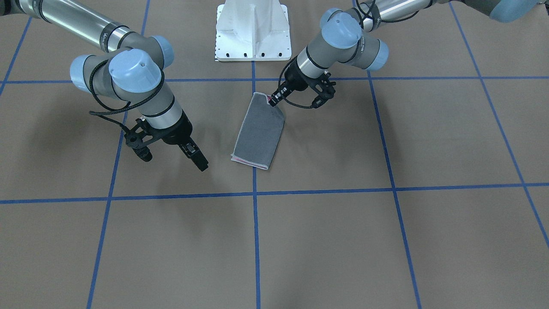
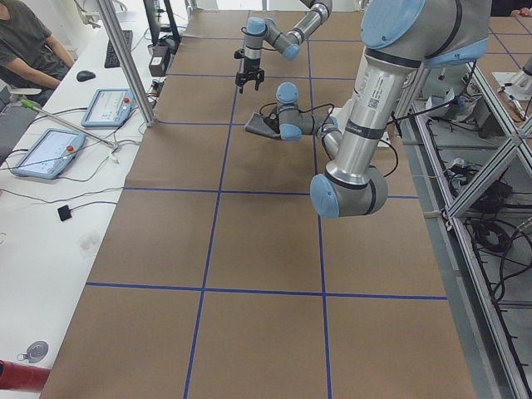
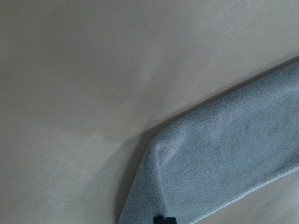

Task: Fold towel twice with both arms
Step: 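Lift the held towel end and swing it upward with the left gripper, then fold the held end over onto the towel's far half with the left gripper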

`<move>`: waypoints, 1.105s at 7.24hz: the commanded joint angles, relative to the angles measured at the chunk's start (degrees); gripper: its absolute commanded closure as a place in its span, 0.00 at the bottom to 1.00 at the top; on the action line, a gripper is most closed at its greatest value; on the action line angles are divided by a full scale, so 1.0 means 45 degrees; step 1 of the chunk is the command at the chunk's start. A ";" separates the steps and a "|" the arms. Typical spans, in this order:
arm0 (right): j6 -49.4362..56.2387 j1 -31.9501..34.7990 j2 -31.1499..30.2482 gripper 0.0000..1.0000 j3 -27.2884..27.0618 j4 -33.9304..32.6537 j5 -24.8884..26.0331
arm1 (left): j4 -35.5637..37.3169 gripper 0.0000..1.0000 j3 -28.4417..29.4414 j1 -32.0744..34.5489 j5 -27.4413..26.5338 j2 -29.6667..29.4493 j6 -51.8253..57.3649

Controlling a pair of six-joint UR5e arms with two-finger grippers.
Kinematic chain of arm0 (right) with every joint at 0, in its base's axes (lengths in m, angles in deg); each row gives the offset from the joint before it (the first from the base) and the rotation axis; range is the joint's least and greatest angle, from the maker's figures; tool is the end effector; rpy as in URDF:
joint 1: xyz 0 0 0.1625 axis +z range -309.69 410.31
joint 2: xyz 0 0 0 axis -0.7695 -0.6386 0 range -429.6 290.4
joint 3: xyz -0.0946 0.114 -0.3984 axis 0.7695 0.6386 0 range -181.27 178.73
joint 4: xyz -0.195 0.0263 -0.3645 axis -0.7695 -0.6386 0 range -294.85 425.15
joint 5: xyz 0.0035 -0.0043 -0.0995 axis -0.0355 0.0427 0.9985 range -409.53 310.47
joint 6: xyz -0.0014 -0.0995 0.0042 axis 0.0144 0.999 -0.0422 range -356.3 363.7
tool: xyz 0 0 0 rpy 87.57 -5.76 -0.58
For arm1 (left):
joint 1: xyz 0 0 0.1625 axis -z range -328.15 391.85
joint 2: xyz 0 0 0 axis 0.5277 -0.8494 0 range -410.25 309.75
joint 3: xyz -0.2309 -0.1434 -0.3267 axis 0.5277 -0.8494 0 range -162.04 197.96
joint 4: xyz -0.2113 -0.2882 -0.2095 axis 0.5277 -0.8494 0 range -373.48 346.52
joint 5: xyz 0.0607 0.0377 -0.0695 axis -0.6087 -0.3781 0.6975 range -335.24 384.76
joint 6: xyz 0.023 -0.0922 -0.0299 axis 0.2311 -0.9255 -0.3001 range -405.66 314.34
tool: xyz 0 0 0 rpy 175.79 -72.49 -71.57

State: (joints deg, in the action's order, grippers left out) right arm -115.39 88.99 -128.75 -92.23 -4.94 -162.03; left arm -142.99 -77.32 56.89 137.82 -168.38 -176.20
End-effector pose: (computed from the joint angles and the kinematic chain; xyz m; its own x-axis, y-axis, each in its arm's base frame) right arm -0.4754 -0.5026 0.2994 0.2560 0.7802 0.5708 -0.5347 0.6062 -0.5888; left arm 0.5443 -0.3583 0.2529 0.1696 -0.7393 -0.6516 0.2110 0.6731 -0.7088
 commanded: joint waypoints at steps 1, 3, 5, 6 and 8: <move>0.0367 0.0231 -0.0312 0.00 0.0000 0.0087 -0.0213 | 0.0009 1.00 0.0738 0.0351 -0.0028 -0.0911 -0.0016; 0.0858 0.0544 -0.0607 0.00 -0.0059 0.0107 -0.0585 | -0.0030 1.00 0.1462 0.1013 -0.0008 -0.1422 0.0003; 0.0859 0.0545 -0.0587 0.00 -0.0117 0.0088 -0.0566 | -0.0069 1.00 0.2438 0.1522 0.0011 -0.2085 0.0352; 0.0859 0.0545 -0.0587 0.00 -0.0137 0.0069 -0.0566 | -0.0088 1.00 0.2829 0.1641 0.0011 -0.2281 0.0374; 0.0859 0.0564 -0.0587 0.00 -0.0118 0.0029 -0.0547 | -0.0108 1.00 0.3164 0.1798 0.0011 -0.2770 0.0375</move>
State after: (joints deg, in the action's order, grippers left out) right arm -111.53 91.50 -131.39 -92.77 -4.74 -164.56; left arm -143.39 -63.87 64.54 137.87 -179.74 -174.57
